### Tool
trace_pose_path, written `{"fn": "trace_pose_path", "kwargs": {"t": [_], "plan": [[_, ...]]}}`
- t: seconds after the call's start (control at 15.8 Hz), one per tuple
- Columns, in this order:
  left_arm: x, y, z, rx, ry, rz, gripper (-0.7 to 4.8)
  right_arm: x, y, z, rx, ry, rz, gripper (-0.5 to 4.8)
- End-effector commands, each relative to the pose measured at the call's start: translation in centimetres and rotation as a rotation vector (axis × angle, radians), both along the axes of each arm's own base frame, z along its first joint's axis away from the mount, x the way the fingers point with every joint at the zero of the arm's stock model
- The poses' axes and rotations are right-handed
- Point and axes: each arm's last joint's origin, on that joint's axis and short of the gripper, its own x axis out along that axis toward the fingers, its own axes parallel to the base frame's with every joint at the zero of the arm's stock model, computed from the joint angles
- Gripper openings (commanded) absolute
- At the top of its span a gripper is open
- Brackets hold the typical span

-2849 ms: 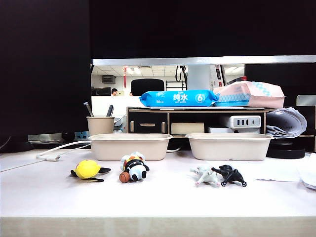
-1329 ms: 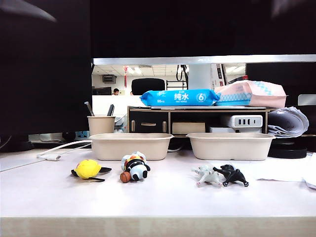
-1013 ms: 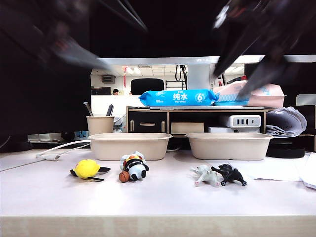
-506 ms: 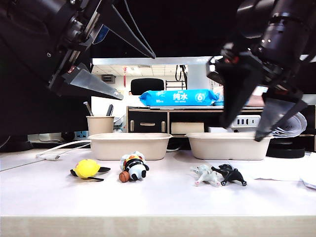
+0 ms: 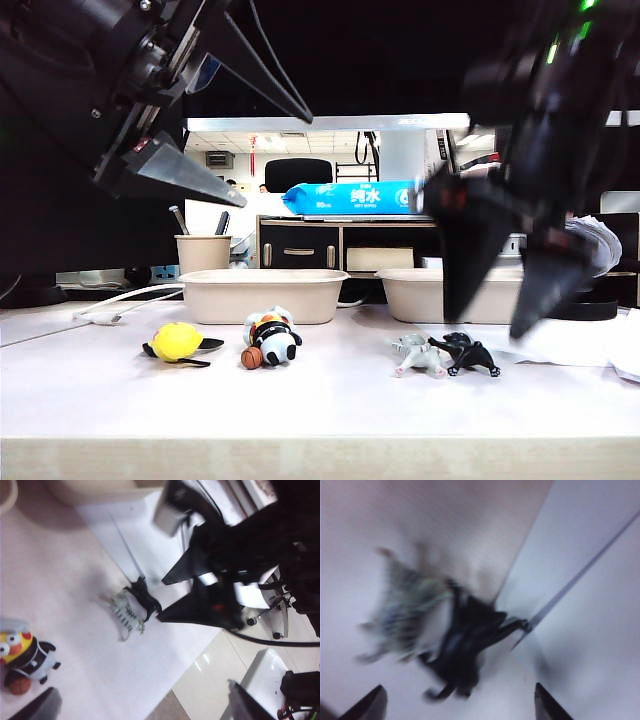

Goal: Put the dolls with similar sizes into the same paper box, while dolls with different sizes go into separate paper boxes.

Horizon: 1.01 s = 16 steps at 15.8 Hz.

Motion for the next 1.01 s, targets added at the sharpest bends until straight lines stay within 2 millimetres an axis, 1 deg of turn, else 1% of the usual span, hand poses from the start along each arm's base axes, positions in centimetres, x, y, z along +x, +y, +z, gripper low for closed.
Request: {"fn": "trace_pose_path", "kwargs": {"t": [0.06, 0.19, 0.38, 0.44, 0.51, 0.57, 0.63, 0.7, 0.82, 0.89, 1.01], "plan": [[-0.1, 0.0, 0.1, -0.002, 0.007, -0.015, 4.79, 0.4, 0.4, -1.6, -0.016, 0.047, 0.010, 3.77], [-0.1, 0.0, 0.1, -0.002, 0.007, -0.014, 4.79, 0.6, 0.9, -2.1, -0.012, 0.039, 0.020, 3.59], [-0.1, 0.0, 0.1, 0.000, 0.001, -0.013, 4.79, 0.6, 1.7, -2.0, 0.006, 0.005, 0.023, 3.54], [-0.1, 0.0, 0.1, 0.000, 0.002, -0.013, 4.79, 0.7, 2.3, -2.0, 0.015, -0.022, 0.031, 3.28], [-0.1, 0.0, 0.1, -0.001, 0.002, -0.014, 4.79, 0.8, 2.7, -1.9, 0.031, -0.049, 0.026, 2.69], [-0.1, 0.0, 0.1, 0.000, 0.007, -0.017, 4.79, 0.9, 2.7, -1.9, 0.025, -0.065, 0.024, 2.27], [-0.1, 0.0, 0.1, 0.002, 0.010, -0.017, 4.79, 1.0, 2.8, -1.9, -0.001, -0.081, 0.020, 2.07], [-0.2, 0.0, 0.0, 0.004, 0.025, -0.026, 4.79, 1.0, 2.7, -2.0, -0.063, -0.106, 0.010, 2.02], [-0.4, 0.1, -0.1, 0.015, 0.032, -0.037, 4.79, 1.1, 2.6, -2.8, -0.116, -0.106, 0.043, 2.02], [-0.5, 0.2, -0.1, 0.023, 0.033, -0.040, 4.79, 1.1, 2.5, -3.8, -0.179, -0.081, 0.051, 2.14], [-0.5, 0.2, 0.0, 0.025, 0.025, -0.043, 4.79, 1.1, 2.4, -5.8, -0.220, 0.001, 0.062, 3.07]]}}
